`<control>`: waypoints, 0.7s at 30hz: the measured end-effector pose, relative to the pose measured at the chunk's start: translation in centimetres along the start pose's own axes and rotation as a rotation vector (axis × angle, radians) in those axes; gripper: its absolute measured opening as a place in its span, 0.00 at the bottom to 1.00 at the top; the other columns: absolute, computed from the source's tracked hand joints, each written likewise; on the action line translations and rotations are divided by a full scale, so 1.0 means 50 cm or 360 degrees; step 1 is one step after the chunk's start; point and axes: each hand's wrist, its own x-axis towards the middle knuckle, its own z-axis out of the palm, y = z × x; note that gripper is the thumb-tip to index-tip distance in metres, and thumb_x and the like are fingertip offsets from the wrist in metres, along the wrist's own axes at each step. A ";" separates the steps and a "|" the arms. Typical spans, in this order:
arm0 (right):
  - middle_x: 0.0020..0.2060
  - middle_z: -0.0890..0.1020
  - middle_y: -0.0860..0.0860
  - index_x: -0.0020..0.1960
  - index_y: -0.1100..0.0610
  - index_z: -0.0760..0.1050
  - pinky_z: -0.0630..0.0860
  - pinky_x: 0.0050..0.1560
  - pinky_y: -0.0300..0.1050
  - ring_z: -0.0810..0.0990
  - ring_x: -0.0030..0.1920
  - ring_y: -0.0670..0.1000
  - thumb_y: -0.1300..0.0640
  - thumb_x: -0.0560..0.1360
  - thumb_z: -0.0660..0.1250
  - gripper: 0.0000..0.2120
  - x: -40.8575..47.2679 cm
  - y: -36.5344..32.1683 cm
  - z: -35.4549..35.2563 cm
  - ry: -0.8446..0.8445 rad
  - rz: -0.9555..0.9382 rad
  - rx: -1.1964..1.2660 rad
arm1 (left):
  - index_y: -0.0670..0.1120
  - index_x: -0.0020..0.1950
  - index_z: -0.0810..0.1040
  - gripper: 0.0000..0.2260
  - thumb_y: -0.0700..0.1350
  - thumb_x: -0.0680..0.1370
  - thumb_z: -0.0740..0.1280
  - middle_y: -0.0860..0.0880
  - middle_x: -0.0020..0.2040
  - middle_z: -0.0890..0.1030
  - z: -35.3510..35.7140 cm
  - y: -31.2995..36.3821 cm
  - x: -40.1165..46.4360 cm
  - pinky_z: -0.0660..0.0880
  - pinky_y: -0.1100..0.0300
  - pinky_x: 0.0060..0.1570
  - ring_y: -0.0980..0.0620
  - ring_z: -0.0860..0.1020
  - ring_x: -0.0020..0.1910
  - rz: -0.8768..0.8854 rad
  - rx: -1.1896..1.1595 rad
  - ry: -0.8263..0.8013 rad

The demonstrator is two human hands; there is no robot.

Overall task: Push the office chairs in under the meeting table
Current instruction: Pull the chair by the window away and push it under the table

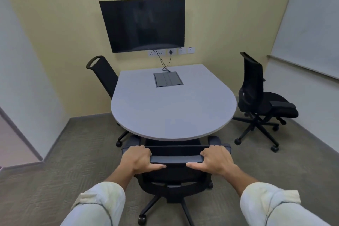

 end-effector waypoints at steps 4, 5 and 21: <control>0.19 0.68 0.47 0.25 0.54 0.65 0.57 0.25 0.45 0.67 0.22 0.45 0.13 0.61 0.45 0.43 0.072 0.041 0.022 -0.0028 0.0017 -0.0018 | 0.49 0.26 0.68 0.41 0.87 0.61 0.44 0.53 0.24 0.70 0.016 -0.014 0.079 0.61 0.54 0.26 0.53 0.68 0.23 0.0011 -0.0015 -0.0004; 0.19 0.68 0.47 0.24 0.54 0.65 0.57 0.25 0.45 0.67 0.22 0.45 0.13 0.61 0.45 0.43 0.090 0.052 0.026 -0.0009 0.0017 -0.0025 | 0.50 0.26 0.68 0.40 0.87 0.61 0.44 0.53 0.23 0.69 0.019 -0.017 0.097 0.63 0.54 0.27 0.53 0.68 0.23 0.0001 -0.0026 0.0000; 0.19 0.67 0.47 0.26 0.54 0.62 0.63 0.27 0.46 0.66 0.21 0.47 0.14 0.63 0.46 0.42 0.195 0.151 0.033 -0.0010 -0.0043 -0.0024 | 0.48 0.27 0.70 0.42 0.86 0.62 0.42 0.54 0.24 0.72 0.014 -0.015 0.219 0.64 0.56 0.27 0.54 0.70 0.24 0.0047 0.0010 0.0037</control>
